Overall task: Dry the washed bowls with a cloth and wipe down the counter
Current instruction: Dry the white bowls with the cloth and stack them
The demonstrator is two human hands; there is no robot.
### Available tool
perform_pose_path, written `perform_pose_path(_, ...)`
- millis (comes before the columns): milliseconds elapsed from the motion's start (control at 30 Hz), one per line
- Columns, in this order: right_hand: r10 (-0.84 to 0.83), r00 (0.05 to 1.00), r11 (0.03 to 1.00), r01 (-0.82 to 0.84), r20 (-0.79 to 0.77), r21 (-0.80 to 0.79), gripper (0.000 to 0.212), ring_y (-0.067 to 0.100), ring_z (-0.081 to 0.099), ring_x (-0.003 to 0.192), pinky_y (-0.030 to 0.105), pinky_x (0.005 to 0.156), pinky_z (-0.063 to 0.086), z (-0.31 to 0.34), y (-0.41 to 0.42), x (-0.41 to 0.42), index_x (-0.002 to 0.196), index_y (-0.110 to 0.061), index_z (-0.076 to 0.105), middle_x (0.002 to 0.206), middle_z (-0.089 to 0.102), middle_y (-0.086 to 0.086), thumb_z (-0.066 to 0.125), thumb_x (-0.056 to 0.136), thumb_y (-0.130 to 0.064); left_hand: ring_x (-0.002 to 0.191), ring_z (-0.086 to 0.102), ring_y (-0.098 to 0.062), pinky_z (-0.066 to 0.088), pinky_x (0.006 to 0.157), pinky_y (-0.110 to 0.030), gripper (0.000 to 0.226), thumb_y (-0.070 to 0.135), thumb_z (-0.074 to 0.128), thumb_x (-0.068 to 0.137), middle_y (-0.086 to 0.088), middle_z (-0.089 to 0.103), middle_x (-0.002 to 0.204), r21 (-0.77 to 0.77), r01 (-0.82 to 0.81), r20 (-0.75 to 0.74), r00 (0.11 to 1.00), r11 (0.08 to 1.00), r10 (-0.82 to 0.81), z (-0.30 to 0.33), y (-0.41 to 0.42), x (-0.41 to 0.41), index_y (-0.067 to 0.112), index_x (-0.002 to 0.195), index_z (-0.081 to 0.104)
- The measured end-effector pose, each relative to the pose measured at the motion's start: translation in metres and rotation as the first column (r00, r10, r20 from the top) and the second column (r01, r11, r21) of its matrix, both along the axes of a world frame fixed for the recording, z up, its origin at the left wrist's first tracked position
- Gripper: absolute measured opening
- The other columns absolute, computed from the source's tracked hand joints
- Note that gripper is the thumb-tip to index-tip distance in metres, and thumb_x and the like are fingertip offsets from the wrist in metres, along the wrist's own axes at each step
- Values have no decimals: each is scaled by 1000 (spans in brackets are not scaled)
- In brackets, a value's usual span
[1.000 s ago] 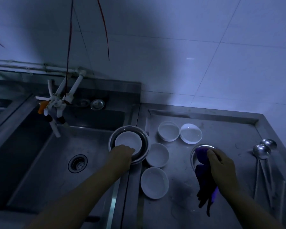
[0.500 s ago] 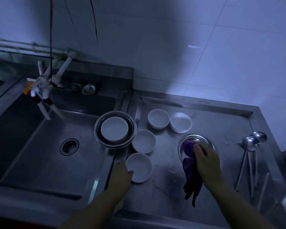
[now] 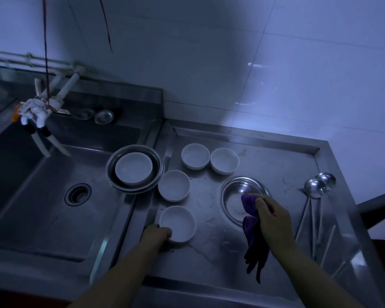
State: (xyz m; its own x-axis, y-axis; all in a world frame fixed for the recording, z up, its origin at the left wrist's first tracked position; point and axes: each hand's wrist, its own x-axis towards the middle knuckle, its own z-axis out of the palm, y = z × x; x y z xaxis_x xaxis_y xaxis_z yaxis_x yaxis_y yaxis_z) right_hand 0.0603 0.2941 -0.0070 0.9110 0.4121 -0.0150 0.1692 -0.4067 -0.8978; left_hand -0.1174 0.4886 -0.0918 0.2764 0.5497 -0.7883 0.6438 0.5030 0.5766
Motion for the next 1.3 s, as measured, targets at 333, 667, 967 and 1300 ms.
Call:
perform_pose_path(333, 5, 997, 999, -9, 72, 53, 41, -3, 59, 70, 6, 59, 41, 25, -12, 4, 74, -40, 60, 76, 63, -16, 52, 92, -5, 82, 62, -19, 54, 64, -29, 39, 7, 72, 67, -4, 63, 93, 336, 402, 71, 891, 852, -449, 61, -6, 17, 17, 102, 59)
perform_pose_path(667, 37, 991, 987, -57, 131, 150, 36, -13, 58, 78, 0, 65, 40, 62, -20, 1, 84, -33, 64, 84, 64, -18, 49, 94, -3, 90, 35, -6, 29, 74, -18, 53, 48, 69, 67, 8, 46, 104, 854, 512, -419, 567, -94, -709, 158, -19, 24, 23, 111, 52)
perform_pose_path(967, 1, 879, 927, -180, 477, 330, 8, 11, 57, 87, 12, 73, 47, 123, 1, -14, 103, -23, 51, 99, 56, -6, 52, 95, -24, 89, 54, -3, 45, 69, -15, 47, 39, 73, 71, 15, 52, 101, 943, 278, -66, 695, 183, -716, 216, -15, 31, 27, 111, 51)
perform_pose_path(1300, 274, 203, 951, -203, 940, -233, 51, 23, 62, 106, 36, 95, 39, 133, 30, -17, 105, -14, 70, 112, 67, 7, 30, 100, -45, 61, 54, -2, 41, 49, -13, 3, 30, 52, 84, 2, 58, 76, 783, -62, 493, 667, 618, -558, 252, -33, 55, 27, 82, 51)
